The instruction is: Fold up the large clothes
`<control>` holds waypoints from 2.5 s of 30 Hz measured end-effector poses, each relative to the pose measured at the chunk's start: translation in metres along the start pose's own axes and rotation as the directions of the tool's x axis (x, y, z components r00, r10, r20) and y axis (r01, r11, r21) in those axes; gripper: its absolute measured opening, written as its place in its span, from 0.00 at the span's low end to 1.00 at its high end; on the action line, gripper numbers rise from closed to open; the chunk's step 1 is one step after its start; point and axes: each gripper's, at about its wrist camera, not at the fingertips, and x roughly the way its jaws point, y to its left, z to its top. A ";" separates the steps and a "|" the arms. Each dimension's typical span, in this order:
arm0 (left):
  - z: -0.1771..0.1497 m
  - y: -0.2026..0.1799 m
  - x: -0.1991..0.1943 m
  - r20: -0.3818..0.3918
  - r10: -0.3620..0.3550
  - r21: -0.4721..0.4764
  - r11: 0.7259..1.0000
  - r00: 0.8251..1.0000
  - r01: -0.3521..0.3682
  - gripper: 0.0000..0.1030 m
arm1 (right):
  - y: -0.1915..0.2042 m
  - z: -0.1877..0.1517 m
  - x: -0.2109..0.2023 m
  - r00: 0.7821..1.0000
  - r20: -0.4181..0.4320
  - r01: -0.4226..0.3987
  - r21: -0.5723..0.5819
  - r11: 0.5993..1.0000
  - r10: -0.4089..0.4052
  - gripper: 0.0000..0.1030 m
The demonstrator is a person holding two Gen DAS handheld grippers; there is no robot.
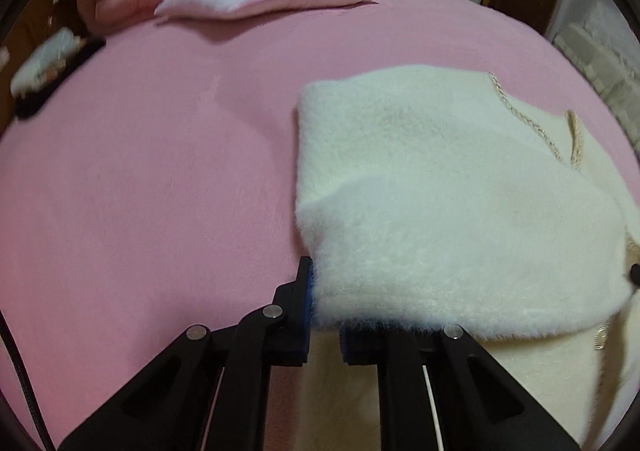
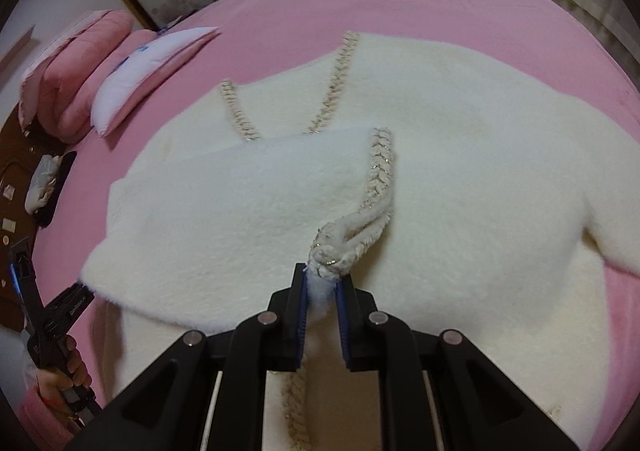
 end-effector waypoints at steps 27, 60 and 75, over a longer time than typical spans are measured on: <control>0.019 -0.040 0.010 -0.246 -0.173 -0.114 0.982 0.954 0.149 0.11 | 0.100 0.002 0.060 0.911 -0.173 -0.362 0.096 0.927 0.373 0.02; 0.103 -0.080 0.090 -0.186 -0.194 -0.116 0.978 0.963 0.175 0.01 | 0.084 0.048 0.140 0.853 0.003 -0.495 0.316 0.809 0.521 0.00; 0.125 -0.038 0.120 -0.156 -0.104 -0.265 0.962 0.982 0.060 0.01 | -0.090 0.077 0.097 0.979 0.150 -0.184 0.379 0.907 0.136 0.00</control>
